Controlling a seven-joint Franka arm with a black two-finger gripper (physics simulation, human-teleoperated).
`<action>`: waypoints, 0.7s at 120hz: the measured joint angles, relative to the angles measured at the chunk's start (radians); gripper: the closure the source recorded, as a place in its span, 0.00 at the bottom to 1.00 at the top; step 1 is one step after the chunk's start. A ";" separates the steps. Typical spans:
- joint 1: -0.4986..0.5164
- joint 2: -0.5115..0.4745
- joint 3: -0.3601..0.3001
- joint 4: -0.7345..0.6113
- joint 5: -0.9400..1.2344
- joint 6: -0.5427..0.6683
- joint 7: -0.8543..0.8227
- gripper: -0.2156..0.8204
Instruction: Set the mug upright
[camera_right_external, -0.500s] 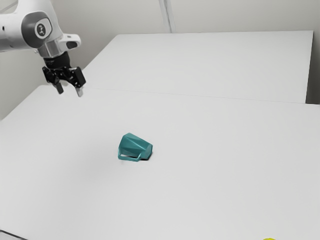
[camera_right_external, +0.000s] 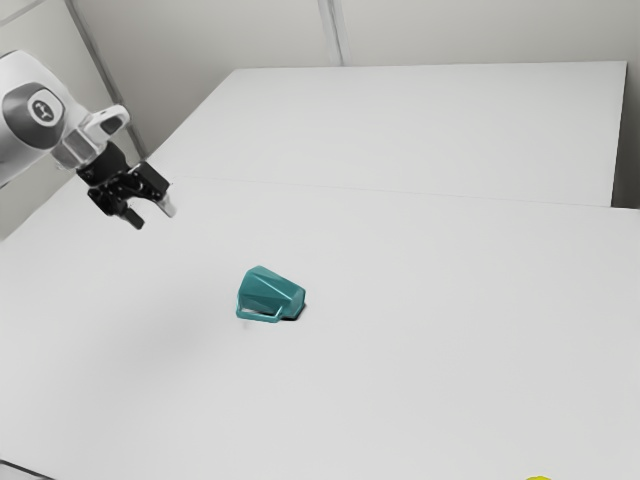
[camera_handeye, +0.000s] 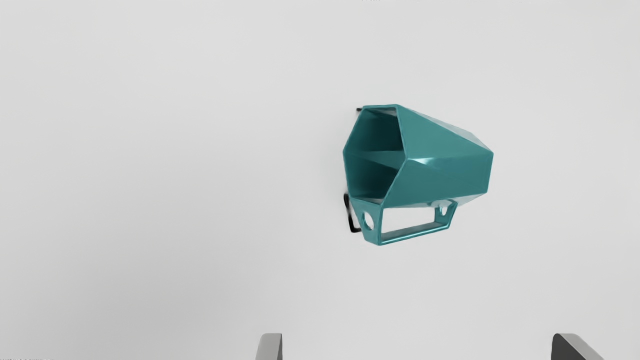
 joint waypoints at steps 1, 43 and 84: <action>0.003 -0.002 0.005 -0.009 -0.013 0.002 0.005 0.23; 0.096 0.138 0.128 -0.120 -0.472 -0.080 0.340 0.23; 0.191 0.430 -0.009 0.037 -0.618 -0.242 0.667 0.24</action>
